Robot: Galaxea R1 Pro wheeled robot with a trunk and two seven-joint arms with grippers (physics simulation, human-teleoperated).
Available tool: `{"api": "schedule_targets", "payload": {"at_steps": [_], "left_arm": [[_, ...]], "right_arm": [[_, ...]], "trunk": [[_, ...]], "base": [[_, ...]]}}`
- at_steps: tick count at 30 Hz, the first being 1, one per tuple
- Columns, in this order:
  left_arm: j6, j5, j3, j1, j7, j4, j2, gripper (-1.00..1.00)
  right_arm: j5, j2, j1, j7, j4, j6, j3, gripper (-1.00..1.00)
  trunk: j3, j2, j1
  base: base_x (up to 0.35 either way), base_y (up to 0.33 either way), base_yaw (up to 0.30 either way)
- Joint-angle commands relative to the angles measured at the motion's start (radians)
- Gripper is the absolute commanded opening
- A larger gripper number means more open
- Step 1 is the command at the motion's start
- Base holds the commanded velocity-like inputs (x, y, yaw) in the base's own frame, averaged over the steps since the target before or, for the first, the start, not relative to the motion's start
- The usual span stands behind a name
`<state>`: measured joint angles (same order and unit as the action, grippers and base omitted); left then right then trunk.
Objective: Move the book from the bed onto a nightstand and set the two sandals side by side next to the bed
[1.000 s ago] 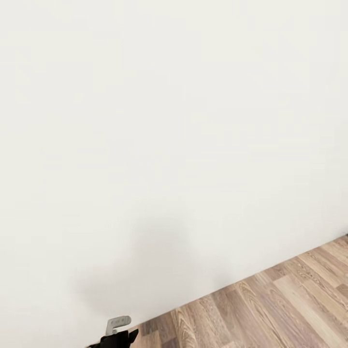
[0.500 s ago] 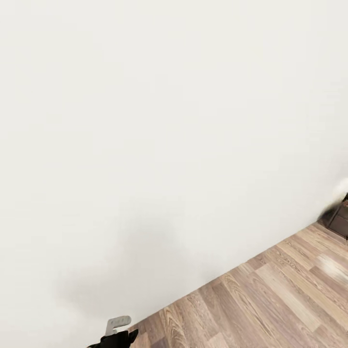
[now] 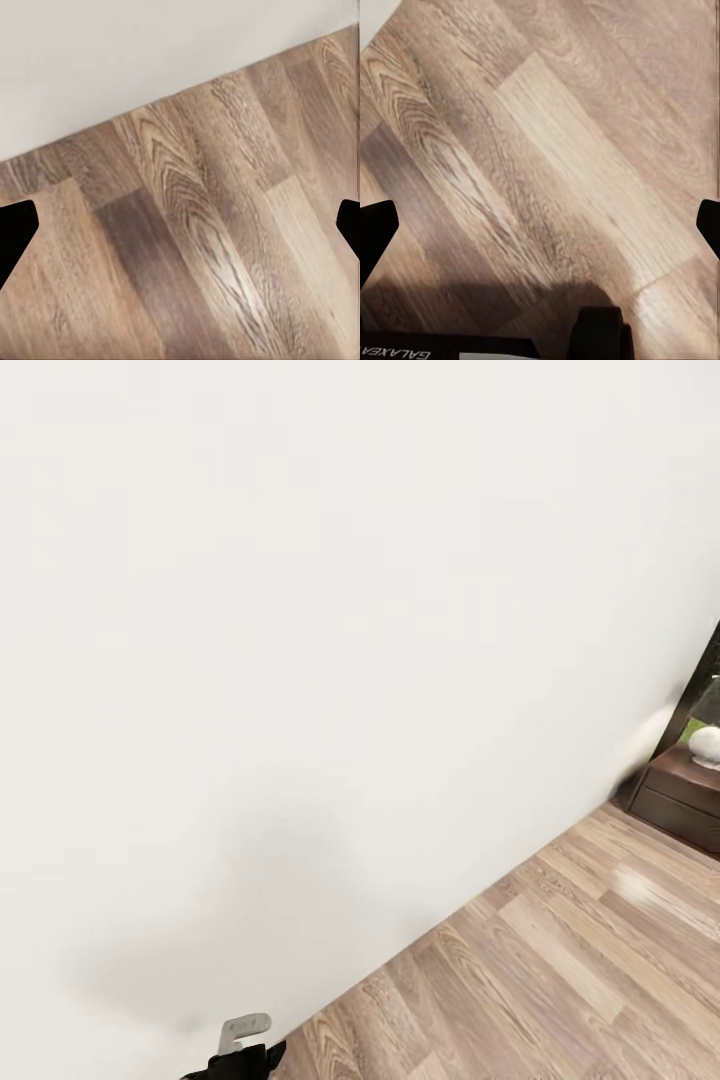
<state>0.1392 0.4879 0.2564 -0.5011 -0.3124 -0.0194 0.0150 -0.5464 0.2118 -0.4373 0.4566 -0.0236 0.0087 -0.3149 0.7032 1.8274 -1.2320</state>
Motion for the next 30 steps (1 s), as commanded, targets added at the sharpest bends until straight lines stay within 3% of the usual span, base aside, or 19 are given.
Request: {"api": "schedule_targets", "payload": {"at_steps": [1,30], "left_arm": [[0.003,0.009,0.009,-0.001,-0.004,0.001,0.000,1.00],[0.003,0.009,0.009,-0.001,-0.004,0.001,-0.001,1.00]], "right_arm": [[-0.010,0.000,-0.001,0.005,-0.002,0.001,-0.007,1.00],[-0.010,0.000,-0.001,0.005,-0.003,0.001,-0.007,1.00]], "trunk": [[0.001,0.000,0.000],[0.014,0.000,0.000]], "base": [[0.005,0.000,-0.235],[0.000,0.000,-0.235]]}}
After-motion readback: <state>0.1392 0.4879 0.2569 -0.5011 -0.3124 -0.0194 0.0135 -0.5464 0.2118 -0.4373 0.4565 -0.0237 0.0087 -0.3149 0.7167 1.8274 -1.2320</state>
